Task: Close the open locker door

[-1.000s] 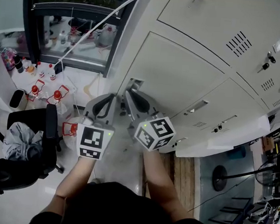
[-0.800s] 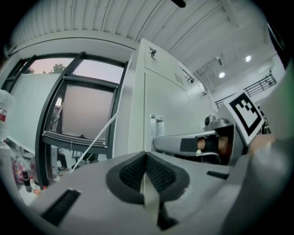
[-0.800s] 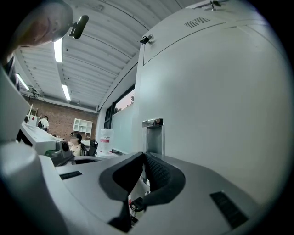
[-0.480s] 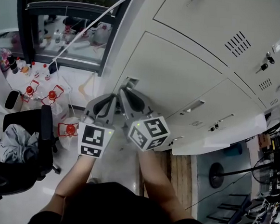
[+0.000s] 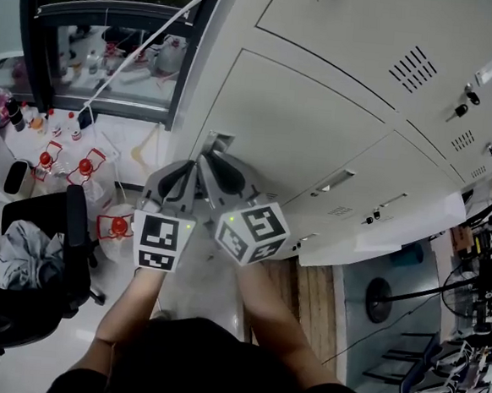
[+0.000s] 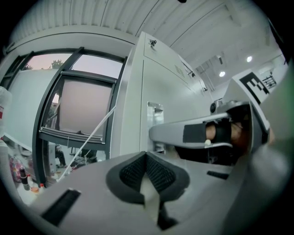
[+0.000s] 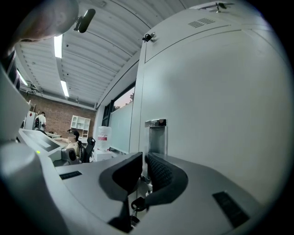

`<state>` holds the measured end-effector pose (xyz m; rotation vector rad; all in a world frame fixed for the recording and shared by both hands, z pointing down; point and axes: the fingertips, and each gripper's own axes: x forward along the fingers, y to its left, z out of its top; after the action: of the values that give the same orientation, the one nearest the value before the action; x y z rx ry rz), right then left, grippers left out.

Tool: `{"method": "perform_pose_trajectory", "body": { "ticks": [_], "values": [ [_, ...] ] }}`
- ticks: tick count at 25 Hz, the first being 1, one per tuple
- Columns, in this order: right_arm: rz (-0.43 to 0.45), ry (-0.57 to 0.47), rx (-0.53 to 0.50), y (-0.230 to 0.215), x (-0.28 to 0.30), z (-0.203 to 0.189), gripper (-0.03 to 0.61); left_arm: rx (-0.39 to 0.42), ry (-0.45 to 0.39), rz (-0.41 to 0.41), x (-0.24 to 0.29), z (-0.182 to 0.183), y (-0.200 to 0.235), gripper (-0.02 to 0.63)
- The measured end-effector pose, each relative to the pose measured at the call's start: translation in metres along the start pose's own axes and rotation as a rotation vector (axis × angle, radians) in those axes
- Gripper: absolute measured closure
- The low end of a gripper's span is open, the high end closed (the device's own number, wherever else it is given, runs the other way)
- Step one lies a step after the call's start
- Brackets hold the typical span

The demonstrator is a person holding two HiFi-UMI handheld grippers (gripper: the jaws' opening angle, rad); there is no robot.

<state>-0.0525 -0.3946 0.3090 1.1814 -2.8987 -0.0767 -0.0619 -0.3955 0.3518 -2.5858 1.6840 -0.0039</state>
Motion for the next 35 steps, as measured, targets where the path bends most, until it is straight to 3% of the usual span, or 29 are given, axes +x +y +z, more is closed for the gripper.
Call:
{"method": "perform_pose_trajectory", "body": {
  "ticks": [12, 17, 21, 27, 35],
  "values": [
    [-0.171, -0.025, -0.073, -0.010, -0.043, 0.006, 0.560, 0.017, 0.008, 0.020, -0.004, 0.002, 0.002, 0.612],
    [-0.246, -0.044, -0.056, -0.017, -0.073, 0.005, 0.563, 0.044, -0.013, 0.023, -0.029, 0.015, -0.007, 0.612],
    [-0.297, -0.068, -0.109, -0.013, -0.108, 0.012, 0.563, 0.072, -0.056, 0.031, -0.060, 0.033, -0.023, 0.612],
    [-0.322, -0.081, -0.155, -0.003, -0.171, 0.011, 0.563, 0.058, -0.113, 0.050, -0.113, 0.055, -0.066, 0.612],
    [-0.321, -0.052, -0.125, 0.004, -0.245, 0.002, 0.563, 0.062, -0.057, 0.086, -0.159, 0.057, -0.114, 0.612]
  ]
}}
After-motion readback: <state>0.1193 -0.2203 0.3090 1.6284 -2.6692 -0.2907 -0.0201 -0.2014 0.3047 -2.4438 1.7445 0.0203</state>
